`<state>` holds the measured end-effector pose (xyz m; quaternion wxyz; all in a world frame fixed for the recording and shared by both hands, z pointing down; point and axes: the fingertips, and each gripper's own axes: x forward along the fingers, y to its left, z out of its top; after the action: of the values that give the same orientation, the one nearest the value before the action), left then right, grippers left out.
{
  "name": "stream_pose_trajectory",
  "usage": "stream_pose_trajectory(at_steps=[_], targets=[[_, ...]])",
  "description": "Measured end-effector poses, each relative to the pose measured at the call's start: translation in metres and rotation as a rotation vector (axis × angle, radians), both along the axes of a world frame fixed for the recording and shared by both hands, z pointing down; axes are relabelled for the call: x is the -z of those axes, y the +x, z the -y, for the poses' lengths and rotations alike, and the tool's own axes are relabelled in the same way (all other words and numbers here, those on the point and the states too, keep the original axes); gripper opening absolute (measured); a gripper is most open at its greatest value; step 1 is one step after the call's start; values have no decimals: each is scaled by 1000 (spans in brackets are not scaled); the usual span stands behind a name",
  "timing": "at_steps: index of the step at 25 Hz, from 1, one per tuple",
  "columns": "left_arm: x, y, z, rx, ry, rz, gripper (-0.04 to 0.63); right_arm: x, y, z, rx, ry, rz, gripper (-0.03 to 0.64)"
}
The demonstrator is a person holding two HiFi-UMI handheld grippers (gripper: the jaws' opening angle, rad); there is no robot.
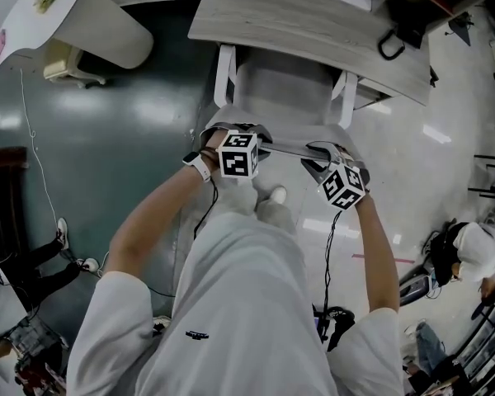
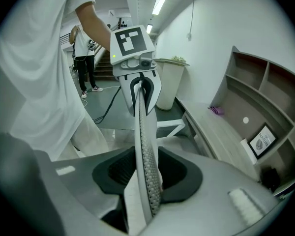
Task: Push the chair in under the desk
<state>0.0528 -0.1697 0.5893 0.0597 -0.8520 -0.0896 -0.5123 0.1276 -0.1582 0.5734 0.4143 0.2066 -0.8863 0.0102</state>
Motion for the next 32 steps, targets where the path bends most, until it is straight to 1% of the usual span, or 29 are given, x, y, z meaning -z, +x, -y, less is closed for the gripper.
stream_pose_trajectory(at_steps=[12, 20, 32], targets=[[2, -1, 23, -3, 25, -2, 91, 2, -1, 22, -7, 46, -11, 141], [3, 5, 65, 2, 71, 0, 89, 1, 4, 61, -29, 72, -36, 141], [5, 15, 129, -21, 133, -16, 87, -2, 14, 124, -56, 99, -80, 141]])
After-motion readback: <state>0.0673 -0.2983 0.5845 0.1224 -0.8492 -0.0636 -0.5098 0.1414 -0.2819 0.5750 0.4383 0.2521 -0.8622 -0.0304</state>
